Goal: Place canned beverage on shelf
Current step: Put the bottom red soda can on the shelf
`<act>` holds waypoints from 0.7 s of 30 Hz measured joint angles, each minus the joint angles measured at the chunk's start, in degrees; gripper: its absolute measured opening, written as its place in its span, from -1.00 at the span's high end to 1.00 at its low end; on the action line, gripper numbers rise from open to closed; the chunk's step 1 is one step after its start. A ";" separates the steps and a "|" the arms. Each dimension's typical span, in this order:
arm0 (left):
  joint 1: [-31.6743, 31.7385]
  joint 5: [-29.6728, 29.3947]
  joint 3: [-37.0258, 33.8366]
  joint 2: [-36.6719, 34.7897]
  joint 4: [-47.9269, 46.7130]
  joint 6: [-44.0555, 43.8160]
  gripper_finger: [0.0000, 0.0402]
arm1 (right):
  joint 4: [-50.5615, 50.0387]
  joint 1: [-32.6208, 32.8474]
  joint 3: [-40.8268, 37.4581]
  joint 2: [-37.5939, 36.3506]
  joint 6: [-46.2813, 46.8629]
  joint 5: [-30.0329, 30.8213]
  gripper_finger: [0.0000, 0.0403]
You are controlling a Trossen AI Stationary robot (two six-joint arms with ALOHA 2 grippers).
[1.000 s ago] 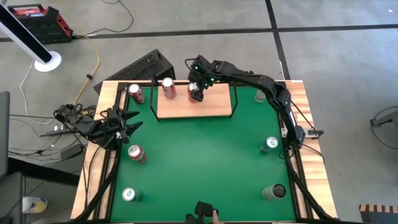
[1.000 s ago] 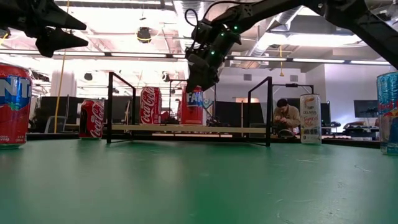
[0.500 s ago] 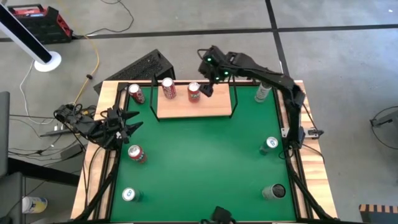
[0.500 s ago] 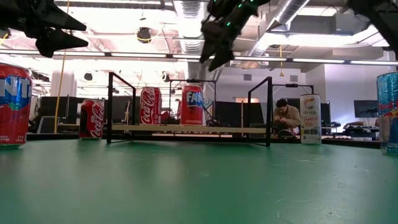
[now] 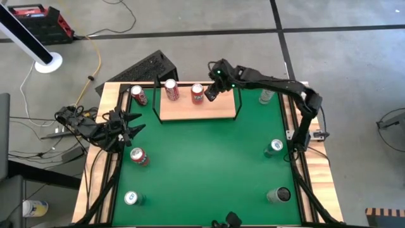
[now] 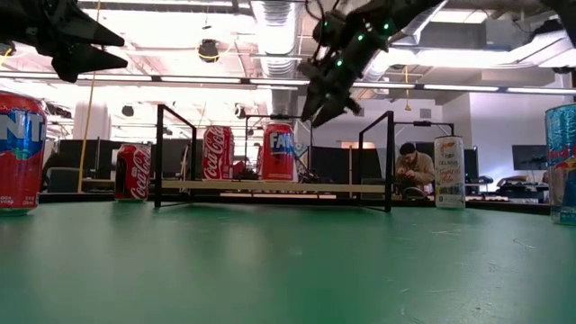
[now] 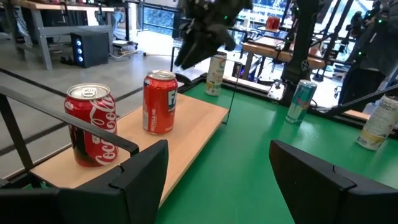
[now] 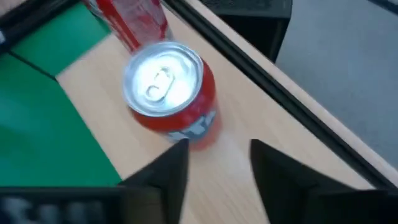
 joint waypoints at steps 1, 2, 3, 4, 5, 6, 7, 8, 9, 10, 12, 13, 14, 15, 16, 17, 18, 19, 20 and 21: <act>0.02 -0.04 0.00 0.00 0.01 0.01 -0.32 | -0.41 0.00 0.00 0.64 0.25 0.00 0.20; 0.01 -0.04 0.00 0.00 0.00 0.01 -0.32 | -0.40 0.00 0.00 1.26 0.27 0.00 0.34; 0.00 -0.06 0.00 0.00 0.00 0.02 -0.32 | -0.01 0.04 0.04 1.73 0.40 0.00 0.46; 0.00 -0.08 0.00 0.00 0.00 0.00 -0.32 | -0.23 0.04 0.07 2.13 0.40 -0.02 0.59; 0.01 -0.10 0.00 0.00 0.00 -0.01 -0.32 | -0.47 0.16 0.07 2.54 0.40 -0.02 0.72; 0.02 -0.10 0.00 0.00 0.00 -0.07 -0.32 | -0.24 0.25 0.07 2.75 0.43 -0.02 0.85; 0.00 -0.09 0.00 0.00 0.00 -0.30 -0.32 | -0.20 0.37 0.07 2.89 0.60 -0.02 0.91; 0.00 -0.11 0.00 0.00 0.00 -0.48 -0.32 | -0.05 0.44 0.07 3.16 0.71 -0.02 0.92; 0.02 -0.15 0.00 0.00 0.00 -0.80 -0.32 | 0.58 0.44 0.09 3.39 1.11 -0.03 0.90; 0.00 -0.15 0.00 0.00 -0.04 -0.92 -0.32 | 1.07 0.44 0.09 3.51 1.72 -0.04 0.88; 0.00 -0.24 0.00 0.00 -0.01 -0.94 -0.32 | 1.12 0.44 0.09 3.58 1.91 -0.20 0.84; 0.02 -0.25 0.00 0.00 -0.03 -0.94 -0.32 | 1.61 0.49 0.09 3.56 1.91 -0.27 0.84; 0.00 -0.25 0.00 0.00 -0.04 -0.92 -0.32 | 2.09 0.58 0.10 3.56 1.97 -0.28 0.85; 0.00 -0.31 0.00 0.00 -0.04 -0.92 -0.32 | 2.24 0.72 0.11 3.54 2.00 -0.29 0.87; 0.02 -0.34 0.00 0.00 -0.04 -0.92 -0.32 | 2.37 0.84 0.11 3.56 1.98 -0.30 0.90; 0.00 -0.53 0.00 0.00 -0.04 -0.92 -0.32 | 2.76 1.08 0.11 3.56 1.95 -0.39 0.92; 0.00 -0.61 0.00 0.00 -0.04 -0.92 -0.32 | 3.33 1.25 0.11 3.56 1.93 -0.46 0.93; 0.02 -0.70 0.00 0.00 -0.04 -0.92 -0.32 | 3.98 1.43 0.11 3.56 1.93 -0.52 0.93; 0.00 -0.72 0.00 0.00 -0.05 -0.92 -0.32 | 4.59 1.65 0.11 3.56 2.04 -0.52 0.93; 0.00 -0.79 0.00 0.00 -0.05 -0.92 -0.32 | 5.17 1.66 0.11 3.56 2.35 -0.54 0.93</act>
